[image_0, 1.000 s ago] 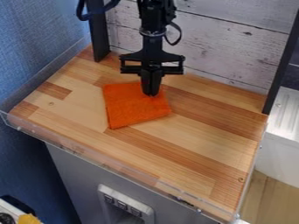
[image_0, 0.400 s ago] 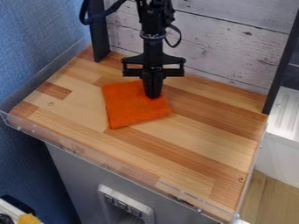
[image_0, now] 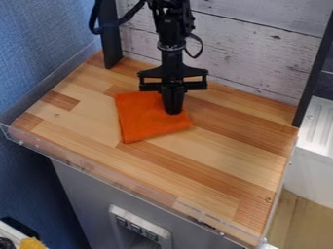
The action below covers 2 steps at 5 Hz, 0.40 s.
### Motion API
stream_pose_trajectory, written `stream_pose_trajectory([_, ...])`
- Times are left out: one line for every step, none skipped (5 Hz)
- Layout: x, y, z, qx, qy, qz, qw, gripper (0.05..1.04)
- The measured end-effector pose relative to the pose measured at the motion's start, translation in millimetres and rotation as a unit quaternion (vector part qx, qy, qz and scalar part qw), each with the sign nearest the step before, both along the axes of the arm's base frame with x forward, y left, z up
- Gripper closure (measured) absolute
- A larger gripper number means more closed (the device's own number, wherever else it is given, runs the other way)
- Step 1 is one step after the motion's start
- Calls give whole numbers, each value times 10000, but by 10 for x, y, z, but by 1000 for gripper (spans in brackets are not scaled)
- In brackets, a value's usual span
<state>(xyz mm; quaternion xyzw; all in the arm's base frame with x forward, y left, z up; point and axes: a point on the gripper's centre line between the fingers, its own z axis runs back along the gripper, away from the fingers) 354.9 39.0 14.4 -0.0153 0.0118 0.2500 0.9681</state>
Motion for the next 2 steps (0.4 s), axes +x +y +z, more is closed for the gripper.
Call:
stream_pose_trajectory([-42, -40, 38, -17, 38, -236, 9997, 842])
stream_pose_trajectory([-98, -38, 216, -31, -75, -686, 9976, 582])
